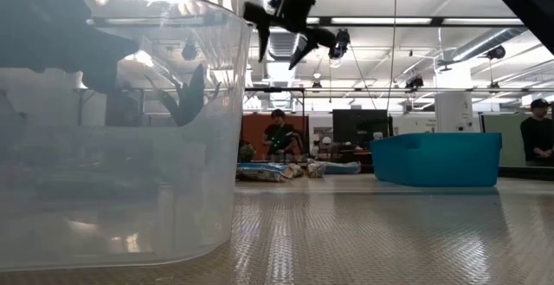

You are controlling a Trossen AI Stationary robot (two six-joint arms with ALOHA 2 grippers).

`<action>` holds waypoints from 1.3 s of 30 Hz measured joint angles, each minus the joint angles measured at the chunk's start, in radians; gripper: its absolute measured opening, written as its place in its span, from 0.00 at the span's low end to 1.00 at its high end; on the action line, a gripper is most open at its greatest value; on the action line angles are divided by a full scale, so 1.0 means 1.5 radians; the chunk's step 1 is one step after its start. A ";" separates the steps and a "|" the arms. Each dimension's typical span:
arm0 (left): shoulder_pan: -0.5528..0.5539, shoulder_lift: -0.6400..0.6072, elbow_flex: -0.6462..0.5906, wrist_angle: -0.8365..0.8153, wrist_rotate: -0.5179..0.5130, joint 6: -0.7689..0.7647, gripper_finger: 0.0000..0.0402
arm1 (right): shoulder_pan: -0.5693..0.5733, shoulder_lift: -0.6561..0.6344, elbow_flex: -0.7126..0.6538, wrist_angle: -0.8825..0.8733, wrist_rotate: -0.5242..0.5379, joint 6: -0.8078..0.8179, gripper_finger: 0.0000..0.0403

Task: Pick and place Granola Bars by type
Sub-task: Put the yellow granola bar into the right transparent bin

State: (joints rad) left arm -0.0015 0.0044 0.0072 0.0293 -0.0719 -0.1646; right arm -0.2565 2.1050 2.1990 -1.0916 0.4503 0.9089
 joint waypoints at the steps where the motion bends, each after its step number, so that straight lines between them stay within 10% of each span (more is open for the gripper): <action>1: 0.000 0.000 0.000 0.000 0.000 0.000 0.00 | -0.007 0.004 0.000 -0.001 0.000 0.002 0.74; 39: 0.000 0.000 0.000 0.000 0.000 0.000 0.00 | -0.115 0.187 -0.025 -0.186 -0.134 0.152 0.67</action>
State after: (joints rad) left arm -0.0017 0.0044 0.0074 0.0292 -0.0723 -0.1646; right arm -0.4293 2.3856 2.1613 -1.3701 0.2490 1.1364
